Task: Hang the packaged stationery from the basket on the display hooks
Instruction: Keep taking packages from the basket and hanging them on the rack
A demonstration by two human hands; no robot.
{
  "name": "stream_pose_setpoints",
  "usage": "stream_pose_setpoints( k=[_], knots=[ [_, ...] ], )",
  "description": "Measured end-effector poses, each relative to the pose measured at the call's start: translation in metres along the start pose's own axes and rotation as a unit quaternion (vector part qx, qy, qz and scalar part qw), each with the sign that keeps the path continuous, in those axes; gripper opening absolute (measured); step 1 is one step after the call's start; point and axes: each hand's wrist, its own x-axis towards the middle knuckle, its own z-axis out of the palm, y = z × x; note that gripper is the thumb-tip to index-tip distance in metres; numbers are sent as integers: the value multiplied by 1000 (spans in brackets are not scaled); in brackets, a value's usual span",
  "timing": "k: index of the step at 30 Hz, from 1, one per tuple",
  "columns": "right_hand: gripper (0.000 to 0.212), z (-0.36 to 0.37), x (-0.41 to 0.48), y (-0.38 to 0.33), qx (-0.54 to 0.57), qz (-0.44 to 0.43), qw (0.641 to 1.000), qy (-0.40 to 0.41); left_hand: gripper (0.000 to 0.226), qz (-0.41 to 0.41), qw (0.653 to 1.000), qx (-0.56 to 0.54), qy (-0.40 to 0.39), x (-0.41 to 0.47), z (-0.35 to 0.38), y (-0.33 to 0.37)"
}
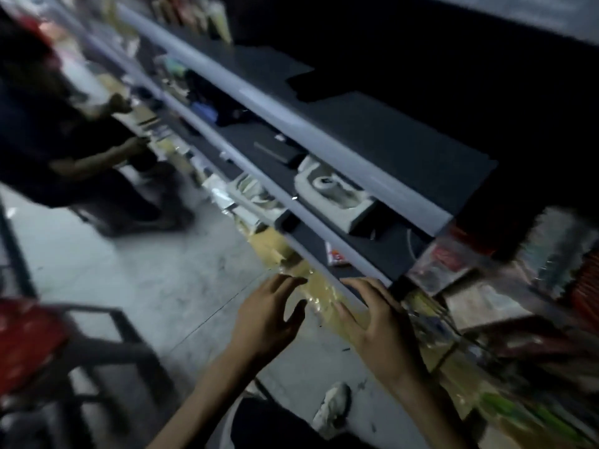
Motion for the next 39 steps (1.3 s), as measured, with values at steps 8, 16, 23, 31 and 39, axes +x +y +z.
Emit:
stream_pose_setpoints(
  k=[8,16,23,31,39],
  knots=[
    [67,111,51,-43,-116,-74,963,-232,40,-200,979,23,-7,-72,-25,-107],
    [70,236,77,-134,-201,-166,906,-333,44,-355,933,31,53,-148,-72,-208],
    [70,352,80,-227,-226,-285,848,-385,50,-465,885,21,32,-218,-107,-310],
    [62,446,76,-307,-237,-340,798,-438,44,-544,836,-6,72,-278,-144,-397],
    [51,536,105,-365,-234,-364,756,-491,61,-592,797,-21,122,-271,-193,-516]
  ],
)
